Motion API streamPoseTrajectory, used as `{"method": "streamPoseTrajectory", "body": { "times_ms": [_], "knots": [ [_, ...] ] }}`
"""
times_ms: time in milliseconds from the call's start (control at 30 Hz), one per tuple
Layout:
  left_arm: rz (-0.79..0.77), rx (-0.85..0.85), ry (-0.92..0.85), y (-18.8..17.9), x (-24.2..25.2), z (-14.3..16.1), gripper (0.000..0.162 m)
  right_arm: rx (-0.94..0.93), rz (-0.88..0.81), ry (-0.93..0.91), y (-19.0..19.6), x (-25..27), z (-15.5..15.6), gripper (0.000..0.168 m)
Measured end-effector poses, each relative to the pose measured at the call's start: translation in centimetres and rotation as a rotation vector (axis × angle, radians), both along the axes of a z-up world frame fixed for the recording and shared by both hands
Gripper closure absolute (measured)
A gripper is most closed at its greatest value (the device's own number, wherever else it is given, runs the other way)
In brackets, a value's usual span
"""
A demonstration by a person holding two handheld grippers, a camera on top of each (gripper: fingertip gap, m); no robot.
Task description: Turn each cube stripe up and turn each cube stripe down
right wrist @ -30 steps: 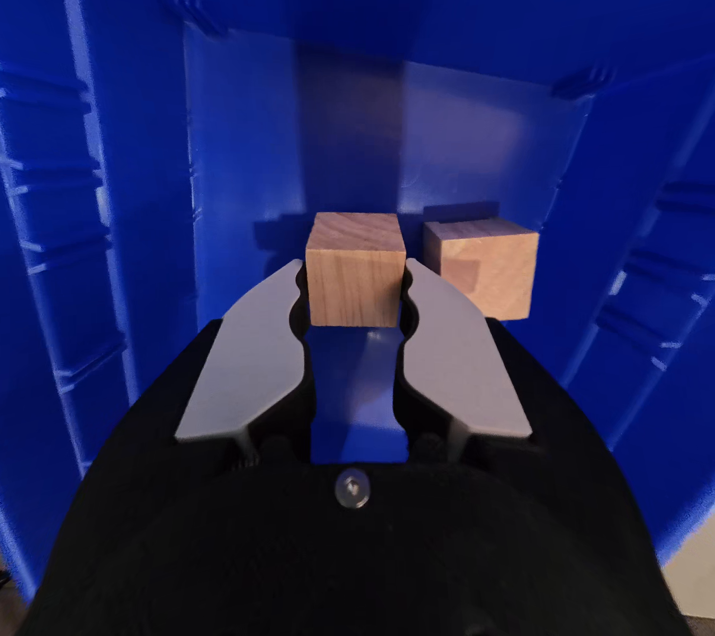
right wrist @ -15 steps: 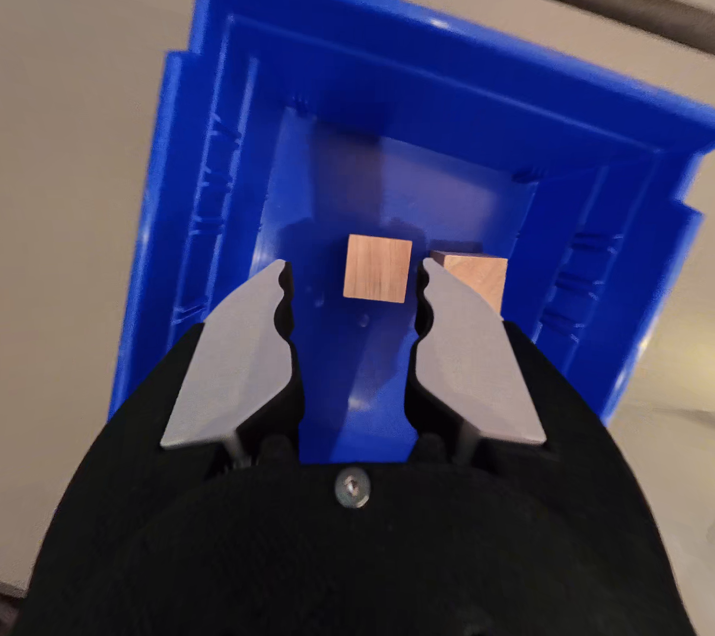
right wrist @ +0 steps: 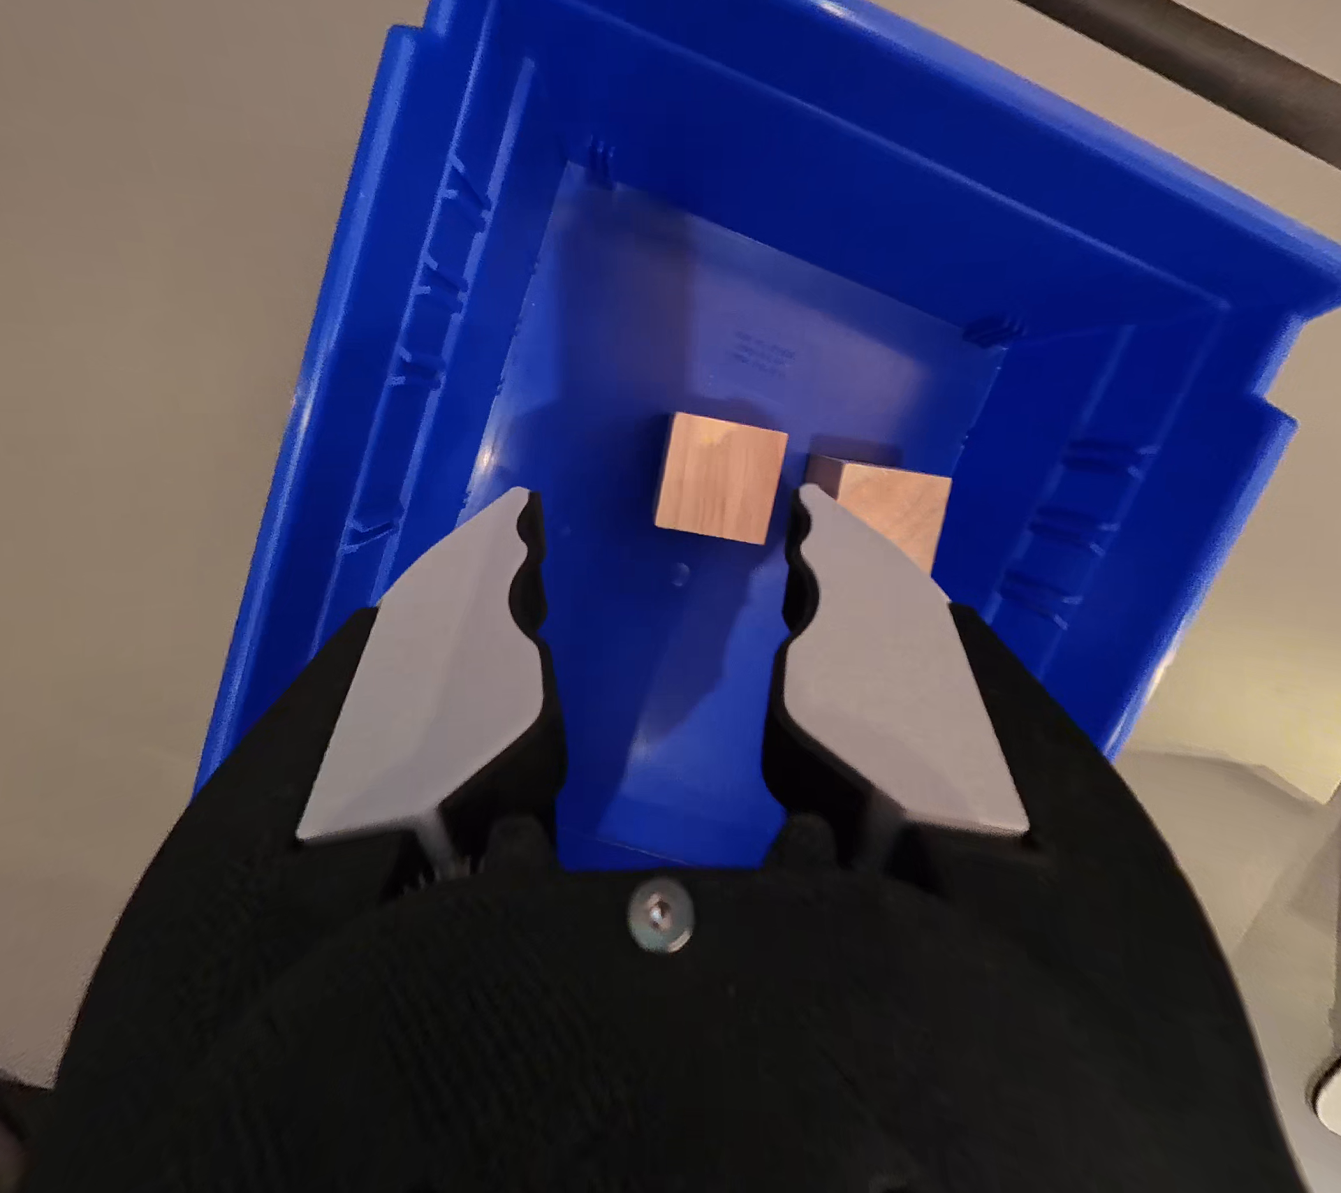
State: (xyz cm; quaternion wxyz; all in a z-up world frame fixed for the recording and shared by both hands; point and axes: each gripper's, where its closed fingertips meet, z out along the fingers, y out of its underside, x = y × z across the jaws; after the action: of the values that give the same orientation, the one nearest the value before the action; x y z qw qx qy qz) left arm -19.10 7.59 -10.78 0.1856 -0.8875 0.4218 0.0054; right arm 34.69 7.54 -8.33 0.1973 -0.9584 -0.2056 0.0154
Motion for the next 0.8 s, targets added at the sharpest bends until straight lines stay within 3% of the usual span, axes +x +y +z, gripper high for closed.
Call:
{"method": "streamPoseTrajectory", "body": {
  "times_ms": [433,800],
  "knots": [
    [0.002,-0.098,0.09,-0.2,-1.0,-3.3,0.101,-0.022,0.073,-0.043,-0.3,-1.2,-0.6,0.106],
    [0.014,-0.118,0.05,0.1,-0.4,-3.5,0.109,-0.035,0.105,-0.057,-0.5,-1.8,-1.0,0.106]
  ]
}}
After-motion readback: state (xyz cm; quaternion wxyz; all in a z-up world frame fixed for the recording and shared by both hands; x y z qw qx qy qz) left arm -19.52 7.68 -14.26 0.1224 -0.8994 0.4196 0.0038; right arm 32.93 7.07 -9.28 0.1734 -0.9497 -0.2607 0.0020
